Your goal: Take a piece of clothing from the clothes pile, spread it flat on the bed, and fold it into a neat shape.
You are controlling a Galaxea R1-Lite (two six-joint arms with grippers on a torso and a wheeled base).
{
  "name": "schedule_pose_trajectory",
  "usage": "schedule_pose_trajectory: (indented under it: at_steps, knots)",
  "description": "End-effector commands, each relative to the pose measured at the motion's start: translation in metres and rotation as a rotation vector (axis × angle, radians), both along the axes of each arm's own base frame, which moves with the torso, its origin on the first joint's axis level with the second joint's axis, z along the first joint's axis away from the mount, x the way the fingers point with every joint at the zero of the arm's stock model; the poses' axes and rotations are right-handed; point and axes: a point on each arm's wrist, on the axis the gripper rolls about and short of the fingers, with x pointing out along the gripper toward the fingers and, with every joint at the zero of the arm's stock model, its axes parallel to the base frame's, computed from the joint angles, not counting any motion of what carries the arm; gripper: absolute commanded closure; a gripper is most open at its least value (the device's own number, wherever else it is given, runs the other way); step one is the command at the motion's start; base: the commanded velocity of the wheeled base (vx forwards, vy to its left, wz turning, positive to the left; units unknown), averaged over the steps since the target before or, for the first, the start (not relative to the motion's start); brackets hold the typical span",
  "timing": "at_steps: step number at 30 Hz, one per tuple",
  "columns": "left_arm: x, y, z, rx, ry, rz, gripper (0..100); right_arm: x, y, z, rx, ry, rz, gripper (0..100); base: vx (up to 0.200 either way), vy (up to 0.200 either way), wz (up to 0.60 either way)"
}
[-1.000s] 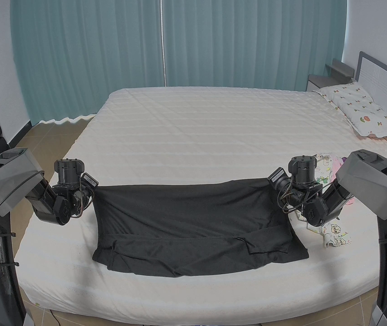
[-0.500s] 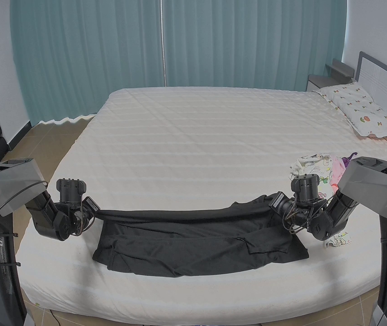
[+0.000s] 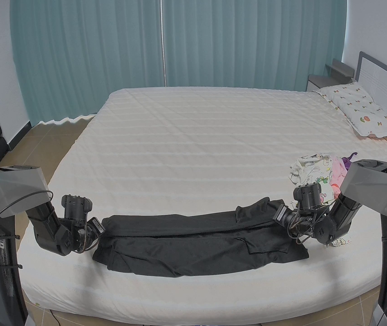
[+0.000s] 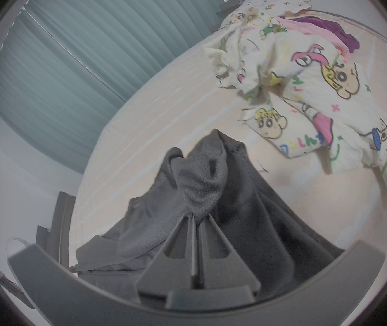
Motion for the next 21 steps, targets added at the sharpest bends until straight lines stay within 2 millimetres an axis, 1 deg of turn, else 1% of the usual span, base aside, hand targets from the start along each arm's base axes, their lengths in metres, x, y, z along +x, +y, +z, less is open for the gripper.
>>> schedule_pose_trajectory:
  at_steps: [1,5,12,13,15,17,20,21]
  knots:
    - [-0.009,-0.002,-0.003,0.015,0.033,-0.021,100,0.0,-0.004,-0.001,-0.002,0.007,-0.011,100,0.0,0.0,0.0]
    - [-0.01,-0.003,-0.003,0.018,0.032,-0.028,100,-0.001,-0.004,-0.003,-0.006,0.012,-0.006,100,0.0,0.0,0.0]
    - [-0.019,-0.006,-0.004,0.034,0.053,-0.056,100,-0.004,-0.004,-0.006,-0.017,0.037,0.004,100,0.0,0.0,0.0]
    - [-0.019,-0.006,-0.004,0.035,0.053,-0.057,0,-0.004,-0.004,-0.006,-0.018,0.04,0.006,0,0.0,0.0,0.0]
    - [-0.019,-0.007,-0.004,0.035,0.052,-0.06,0,-0.005,-0.004,-0.006,-0.021,0.045,0.007,0,0.0,0.0,0.0]
    - [-0.019,-0.008,-0.001,0.035,0.046,-0.057,0,-0.008,-0.007,-0.002,-0.021,0.044,-0.001,0,0.0,0.0,0.0]
    - [-0.024,-0.006,0.006,0.022,0.035,-0.042,0,-0.009,-0.018,0.017,-0.01,0.005,-0.026,0,0.0,0.0,0.0]
    - [-0.025,-0.004,0.012,0.011,0.021,-0.03,0,-0.01,-0.022,0.025,-0.004,-0.01,-0.033,0,0.0,0.0,0.0]
